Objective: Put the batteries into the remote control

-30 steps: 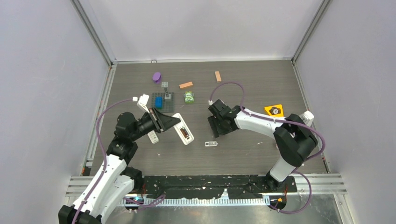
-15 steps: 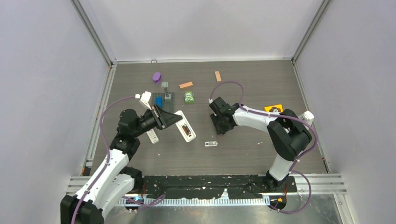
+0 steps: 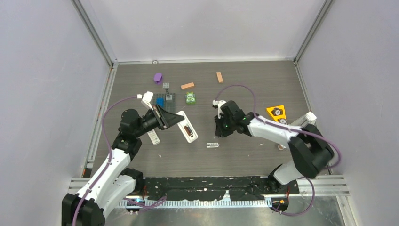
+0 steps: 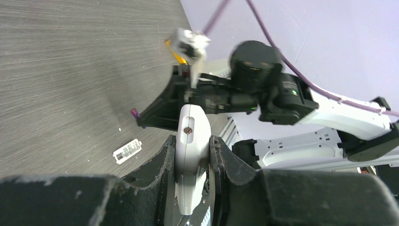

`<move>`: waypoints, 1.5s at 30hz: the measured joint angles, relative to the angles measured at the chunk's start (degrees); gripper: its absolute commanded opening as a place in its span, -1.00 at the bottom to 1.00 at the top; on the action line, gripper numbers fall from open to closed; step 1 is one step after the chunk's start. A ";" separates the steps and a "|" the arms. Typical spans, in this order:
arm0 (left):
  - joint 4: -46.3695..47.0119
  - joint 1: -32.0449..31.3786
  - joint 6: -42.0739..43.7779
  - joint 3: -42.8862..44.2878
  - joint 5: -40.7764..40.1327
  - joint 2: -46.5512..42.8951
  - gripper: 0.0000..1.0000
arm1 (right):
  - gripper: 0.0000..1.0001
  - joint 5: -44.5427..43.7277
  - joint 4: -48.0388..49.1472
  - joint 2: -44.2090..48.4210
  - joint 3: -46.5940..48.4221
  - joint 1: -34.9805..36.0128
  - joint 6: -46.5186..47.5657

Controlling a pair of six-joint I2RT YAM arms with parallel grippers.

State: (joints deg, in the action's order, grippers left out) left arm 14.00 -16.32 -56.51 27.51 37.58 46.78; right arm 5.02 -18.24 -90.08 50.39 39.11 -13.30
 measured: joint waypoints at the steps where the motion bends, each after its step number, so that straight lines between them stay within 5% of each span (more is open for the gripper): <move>1: -0.02 0.07 0.02 0.00 0.02 0.00 -1.00 | -0.85 1.86 1.77 3.28 -1.95 0.04 0.33; 11: 0.37 0.70 0.92 0.00 0.00 -0.52 -1.00 | -0.73 17.07 25.92 34.93 -12.17 0.66 4.94; 25: 16.85 0.68 -5.27 -1.49 1.55 -0.04 -1.00 | -0.62 30.58 31.23 44.04 -6.05 3.58 6.34; 33: 32.44 -1.46 -10.86 -3.67 0.85 3.63 -1.00 | -0.66 28.74 22.80 40.48 -0.76 9.07 7.37; 45: 43.69 -2.34 -24.02 -11.30 -6.25 6.71 -1.00 | -0.69 12.72 -11.21 22.56 29.83 13.77 2.95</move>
State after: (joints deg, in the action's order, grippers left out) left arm 57.69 -18.65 -80.53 16.21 31.33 53.49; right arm 17.74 -29.45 -67.53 80.23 52.88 -10.35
